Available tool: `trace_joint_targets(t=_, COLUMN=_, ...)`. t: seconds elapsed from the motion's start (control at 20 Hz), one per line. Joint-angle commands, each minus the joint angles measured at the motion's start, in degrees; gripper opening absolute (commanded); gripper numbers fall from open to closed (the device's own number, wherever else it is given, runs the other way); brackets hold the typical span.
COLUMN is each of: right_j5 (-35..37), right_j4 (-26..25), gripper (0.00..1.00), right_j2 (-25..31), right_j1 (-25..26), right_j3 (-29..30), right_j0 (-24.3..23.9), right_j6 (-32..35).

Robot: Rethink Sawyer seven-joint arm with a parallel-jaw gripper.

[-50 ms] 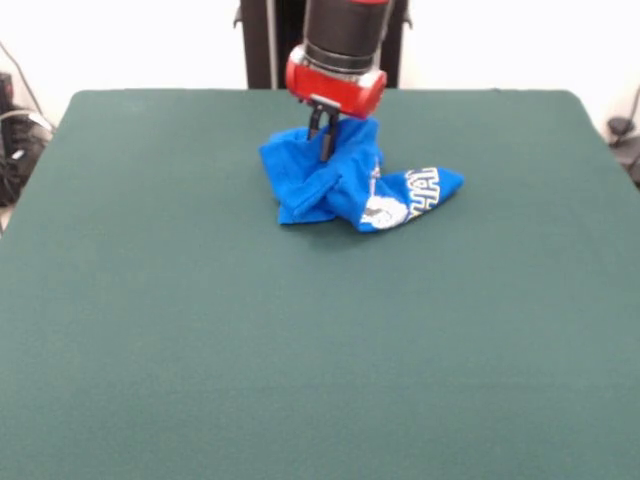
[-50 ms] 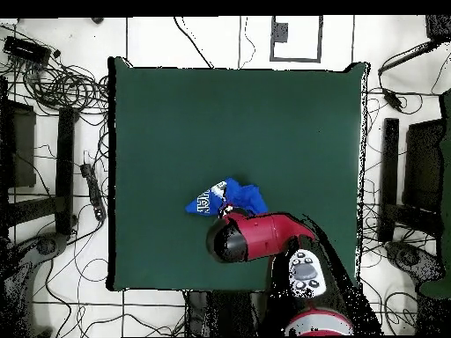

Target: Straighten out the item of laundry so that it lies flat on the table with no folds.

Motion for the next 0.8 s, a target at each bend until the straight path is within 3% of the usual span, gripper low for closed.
trace_joint_targets(t=0.05, right_j5=-0.8, right_j4=-2.8, gripper=0.00, right_j2=6.3, right_j1=0.7, right_j3=-0.2, right_j0=3.8, right_j6=-2.4)
trace_joint_targets(t=0.15, right_j5=-0.3, right_j4=-3.5, gripper=0.00, right_j2=6.4, right_j1=0.7, right_j3=-0.7, right_j0=3.9, right_j6=-3.3)
trace_joint_targets(t=0.2, right_j5=-0.7, right_j4=-4.0, gripper=1.00, right_j2=6.6, right_j1=0.7, right_j3=-0.6, right_j0=3.7, right_j6=-3.4)
trace_joint_targets(t=0.8, right_j5=-0.3, right_j4=-5.4, gripper=1.00, right_j2=4.6, right_j1=1.1, right_j3=-1.9, right_j0=5.1, right_j6=-1.7)
